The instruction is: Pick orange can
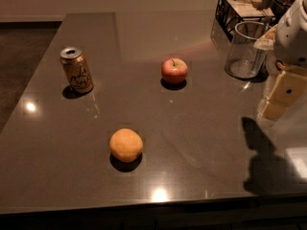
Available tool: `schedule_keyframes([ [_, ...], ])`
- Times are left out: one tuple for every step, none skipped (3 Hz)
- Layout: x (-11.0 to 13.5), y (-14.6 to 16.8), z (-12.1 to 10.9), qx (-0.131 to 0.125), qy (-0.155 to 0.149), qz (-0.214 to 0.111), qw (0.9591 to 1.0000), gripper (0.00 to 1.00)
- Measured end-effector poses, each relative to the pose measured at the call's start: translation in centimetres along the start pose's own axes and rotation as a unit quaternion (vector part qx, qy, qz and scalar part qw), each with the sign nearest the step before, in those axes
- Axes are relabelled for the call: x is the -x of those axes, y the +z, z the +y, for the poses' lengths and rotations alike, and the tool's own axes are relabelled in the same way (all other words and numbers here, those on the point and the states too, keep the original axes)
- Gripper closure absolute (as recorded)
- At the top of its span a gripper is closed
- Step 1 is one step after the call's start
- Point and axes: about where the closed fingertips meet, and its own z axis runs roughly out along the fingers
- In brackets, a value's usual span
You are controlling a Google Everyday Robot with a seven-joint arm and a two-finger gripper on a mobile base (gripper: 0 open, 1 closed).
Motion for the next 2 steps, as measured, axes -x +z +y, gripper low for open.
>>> schedule_keyframes([
  [0.03,0.0,-0.01,0.0,0.0,0.0,1.0,0.0],
  [1.02,-0.01,-0.2,-0.004,-0.012,0.0,0.9999,0.0],
])
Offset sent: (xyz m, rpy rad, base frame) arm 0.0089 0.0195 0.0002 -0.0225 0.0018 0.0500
